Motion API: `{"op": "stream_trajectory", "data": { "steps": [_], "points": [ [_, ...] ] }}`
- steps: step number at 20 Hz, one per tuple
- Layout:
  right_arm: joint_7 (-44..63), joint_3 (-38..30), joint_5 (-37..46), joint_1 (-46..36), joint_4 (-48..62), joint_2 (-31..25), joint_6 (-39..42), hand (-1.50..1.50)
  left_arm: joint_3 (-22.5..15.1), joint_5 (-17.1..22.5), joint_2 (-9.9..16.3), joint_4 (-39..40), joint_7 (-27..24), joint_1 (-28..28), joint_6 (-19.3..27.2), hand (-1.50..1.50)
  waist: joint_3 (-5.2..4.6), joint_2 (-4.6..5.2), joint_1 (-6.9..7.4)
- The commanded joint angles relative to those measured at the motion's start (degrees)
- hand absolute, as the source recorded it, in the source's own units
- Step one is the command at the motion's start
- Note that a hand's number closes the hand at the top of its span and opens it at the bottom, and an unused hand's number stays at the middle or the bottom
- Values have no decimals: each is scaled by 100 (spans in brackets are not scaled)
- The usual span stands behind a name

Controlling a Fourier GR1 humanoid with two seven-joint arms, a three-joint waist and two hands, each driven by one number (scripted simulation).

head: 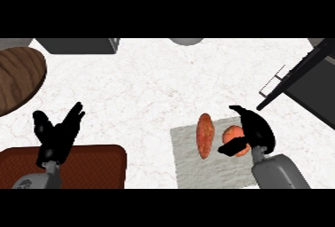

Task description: Pick the squash from the placemat and place it in the tiered shelf

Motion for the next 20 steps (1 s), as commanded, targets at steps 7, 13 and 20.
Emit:
{"op": "stream_trajectory", "data": {
  "steps": [7, 13, 20],
  "points": [
    [-405, 363, 156, -185, 75, 465, 415, 150, -27, -134, -149, 110, 275, -157, -7, 0, -34, 36, -29],
    [91, -165, 451, 42, 194, 808, -583, 150, -148, -325, -239, -417, 317, 350, 166, 0, -32, 31, -6],
    [1765, -491, 1198, -420, -656, 1093, -1166, 150, 162, 4, -69, -35, 142, 395, -248, 0, -40, 19, -52]
  ]
}}
